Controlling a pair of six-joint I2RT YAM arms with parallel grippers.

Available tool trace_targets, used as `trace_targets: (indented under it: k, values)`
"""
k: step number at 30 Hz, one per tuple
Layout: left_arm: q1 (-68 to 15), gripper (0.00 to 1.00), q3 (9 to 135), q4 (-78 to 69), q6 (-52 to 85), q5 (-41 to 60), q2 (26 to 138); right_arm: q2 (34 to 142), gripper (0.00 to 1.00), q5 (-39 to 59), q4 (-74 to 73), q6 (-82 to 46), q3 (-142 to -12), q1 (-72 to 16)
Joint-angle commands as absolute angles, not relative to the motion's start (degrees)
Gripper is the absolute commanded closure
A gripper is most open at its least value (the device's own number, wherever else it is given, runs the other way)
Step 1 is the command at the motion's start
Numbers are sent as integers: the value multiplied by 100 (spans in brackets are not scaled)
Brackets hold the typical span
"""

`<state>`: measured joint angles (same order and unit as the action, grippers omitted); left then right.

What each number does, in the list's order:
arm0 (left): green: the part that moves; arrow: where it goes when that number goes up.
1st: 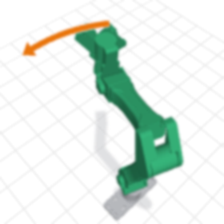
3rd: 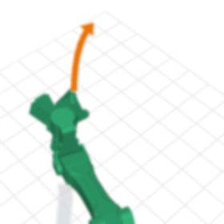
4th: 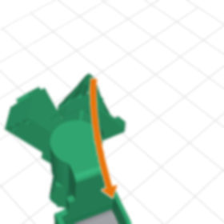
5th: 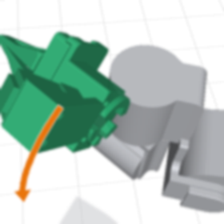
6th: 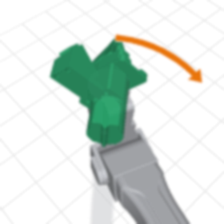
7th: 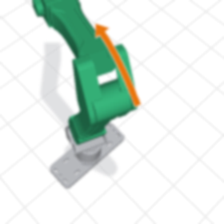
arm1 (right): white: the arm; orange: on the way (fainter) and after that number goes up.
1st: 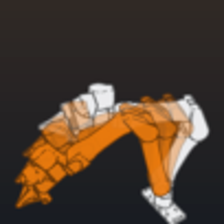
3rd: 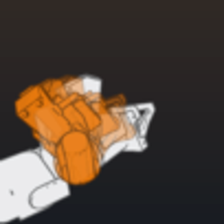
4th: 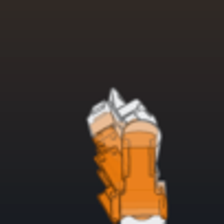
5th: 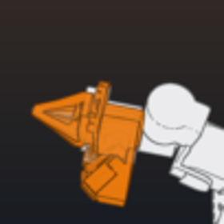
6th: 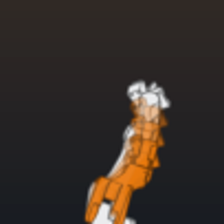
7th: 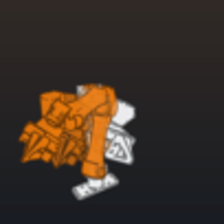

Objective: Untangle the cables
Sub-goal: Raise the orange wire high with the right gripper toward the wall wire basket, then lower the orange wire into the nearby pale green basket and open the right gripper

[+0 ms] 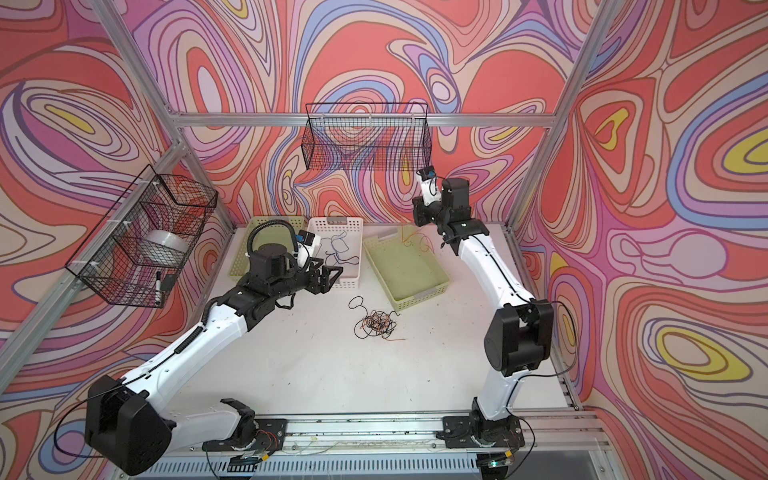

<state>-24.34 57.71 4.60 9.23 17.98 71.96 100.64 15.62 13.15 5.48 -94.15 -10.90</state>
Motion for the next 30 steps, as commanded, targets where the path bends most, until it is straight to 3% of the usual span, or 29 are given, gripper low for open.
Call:
trace_targets:
  k: [1, 5, 23, 30]
  values:
    - [-2444, 23, 5704, 500, 900, 1758, 7049, 9575, 100, 1597, 684, 177, -8965, -1123]
    - [-2448, 24, 5696, 492, 923, 1758, 7066, 9485, 100, 1596, 754, 243, -8919, -1288]
    - [-2481, 24, 5601, 373, 1011, 1748, 7038, 9695, 100, 1205, 1407, 1185, -11540, -1536]
    - [-2483, 24, 5511, 421, 978, 1701, 6918, 9876, 100, 1030, 1484, 1423, -11882, -1538]
